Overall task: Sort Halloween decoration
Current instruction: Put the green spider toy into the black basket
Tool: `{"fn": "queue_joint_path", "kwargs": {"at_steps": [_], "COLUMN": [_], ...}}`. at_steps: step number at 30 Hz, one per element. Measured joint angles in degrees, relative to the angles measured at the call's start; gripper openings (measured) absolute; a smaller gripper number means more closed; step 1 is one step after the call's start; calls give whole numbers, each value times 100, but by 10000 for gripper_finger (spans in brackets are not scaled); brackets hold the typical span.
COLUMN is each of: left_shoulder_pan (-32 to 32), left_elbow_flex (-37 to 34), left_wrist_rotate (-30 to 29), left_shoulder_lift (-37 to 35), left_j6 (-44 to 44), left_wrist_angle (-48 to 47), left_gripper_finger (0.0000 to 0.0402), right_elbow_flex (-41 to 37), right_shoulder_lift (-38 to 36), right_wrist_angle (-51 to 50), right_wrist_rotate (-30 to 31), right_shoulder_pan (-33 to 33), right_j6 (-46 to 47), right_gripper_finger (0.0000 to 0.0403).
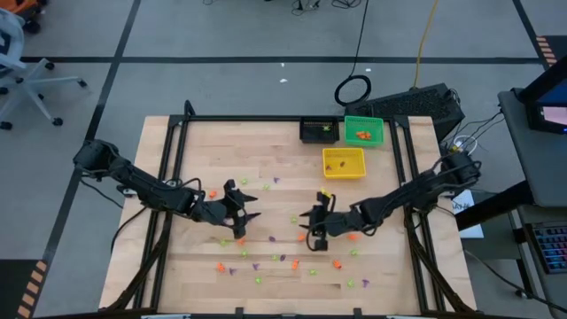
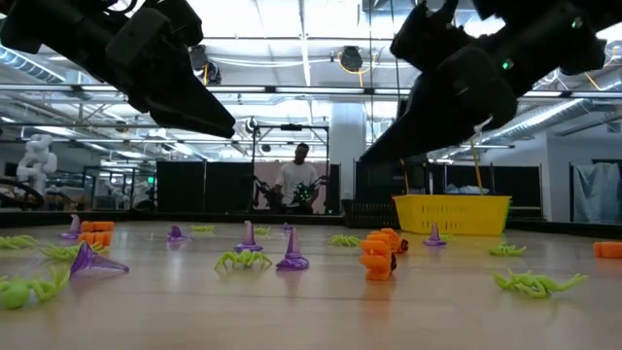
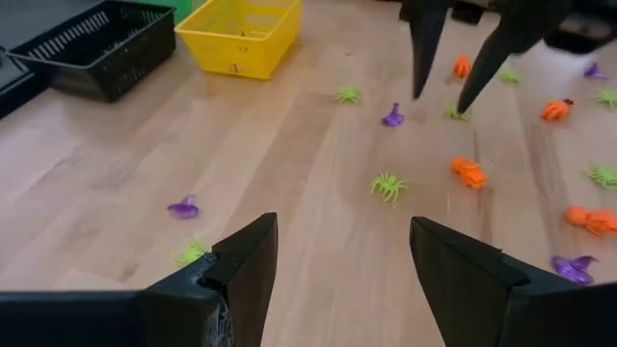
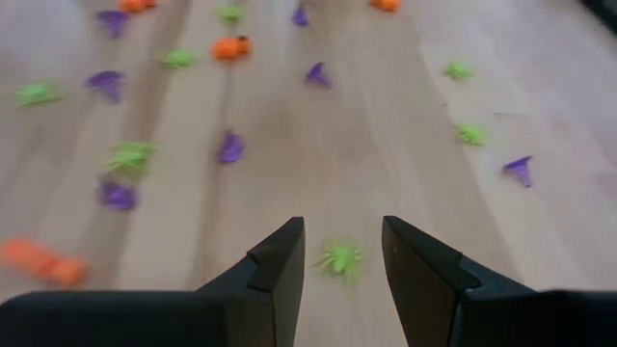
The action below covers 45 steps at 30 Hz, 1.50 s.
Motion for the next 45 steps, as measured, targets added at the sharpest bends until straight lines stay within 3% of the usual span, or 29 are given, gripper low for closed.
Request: {"fn": "queue_joint_path", "kwargs": {"at_steps": [6, 16, 21, 26, 30, 37, 45], "left_shoulder_pan": [0, -48, -52, -50, -50, -86, -155], "left_elbow_flex": [0, 0, 0, 0, 2, 4, 4], "left_wrist_rotate": [-49, -41, -38, -13, 5, 135, 338], "left_shoulder_lift": [0, 0, 111, 372, 565, 754, 754], "left_j6": [-2, 0, 25, 54, 54, 11, -4], "left_wrist_angle": [-4, 370, 402, 406, 415, 516, 678], "left_gripper_finger": [235, 235, 235, 235, 235, 235, 235], "right_elbow_flex": [8, 487, 496, 496, 496, 496, 501], "right_shoulder_lift": [257, 255, 304, 626, 871, 1156, 1467], "right_wrist_angle": [200, -841, -766, -671, -601, -271, -30], "right_wrist_rotate": [14, -204, -467, -28, -22, -32, -17], "right_shoulder_pan": [-49, -92, -122, -166, -201, -205, -210], "right_j6": [186, 804, 963, 1353, 1514, 1136, 1168], "right_gripper_finger": [125, 125, 126, 141, 159, 185, 181]}}
